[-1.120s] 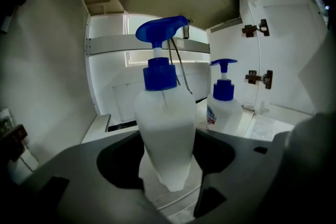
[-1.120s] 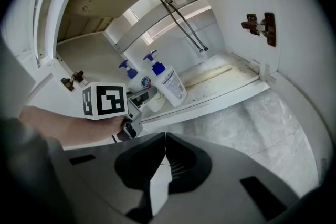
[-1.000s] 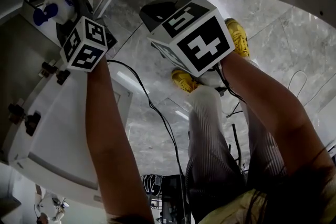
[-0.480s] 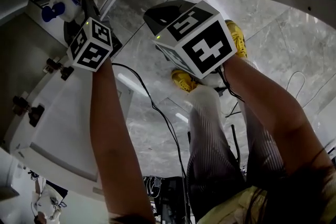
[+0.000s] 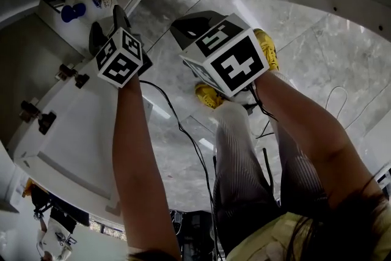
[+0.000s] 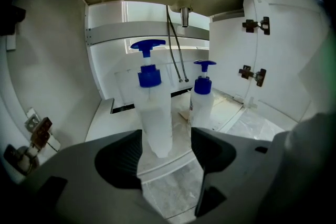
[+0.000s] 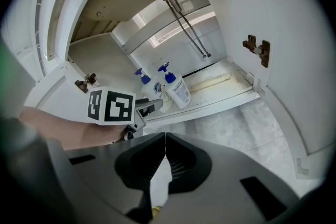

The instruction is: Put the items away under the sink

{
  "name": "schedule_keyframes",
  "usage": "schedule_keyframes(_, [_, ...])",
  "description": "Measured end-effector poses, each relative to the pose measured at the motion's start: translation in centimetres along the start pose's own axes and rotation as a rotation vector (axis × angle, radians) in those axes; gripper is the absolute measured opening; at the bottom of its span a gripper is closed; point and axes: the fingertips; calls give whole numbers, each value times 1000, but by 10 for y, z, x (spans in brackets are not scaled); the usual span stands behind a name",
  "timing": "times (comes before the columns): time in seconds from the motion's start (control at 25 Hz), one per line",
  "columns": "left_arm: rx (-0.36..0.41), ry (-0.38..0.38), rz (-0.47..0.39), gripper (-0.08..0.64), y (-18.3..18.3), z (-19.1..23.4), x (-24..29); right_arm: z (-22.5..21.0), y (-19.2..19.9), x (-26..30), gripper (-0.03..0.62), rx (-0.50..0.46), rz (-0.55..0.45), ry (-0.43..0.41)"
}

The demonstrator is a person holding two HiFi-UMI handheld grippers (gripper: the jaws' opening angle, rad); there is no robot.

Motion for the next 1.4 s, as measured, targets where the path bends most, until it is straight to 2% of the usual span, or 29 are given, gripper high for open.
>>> schedule_keyframes(0.2, [-50, -27, 36, 307, 2, 8, -19, 3, -3, -10, 26, 22, 11, 15])
schedule_keyframes(0.36, [-114, -47, 60, 307, 3, 14, -36, 12, -8, -17, 26, 2, 33, 12])
schedule_keyframes(0.56, [-159, 5, 89, 305, 1, 1, -59, 22, -16, -27, 26, 4, 35, 20])
schedule_keyframes(0.96, [-274, 46, 146, 295, -6, -14, -117, 48, -29, -57, 26, 0, 61, 17])
schedule_keyframes(1.04, [-277, 56, 127, 287, -17, -15, -129, 53, -32, -63, 26, 4, 61, 20])
schedule_keyframes(1.24, [-229, 79, 107, 236, -36, -19, -158, 61, -35, -77, 26, 6, 82, 27])
schedule_keyframes(1.4, [-205, 90, 105, 135, -49, -22, -185, 71, -39, -90, 26, 12, 84, 27])
Point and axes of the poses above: the fingertips, and each gripper's own axes: x forward along the fingers, z to its left, y out of its underside
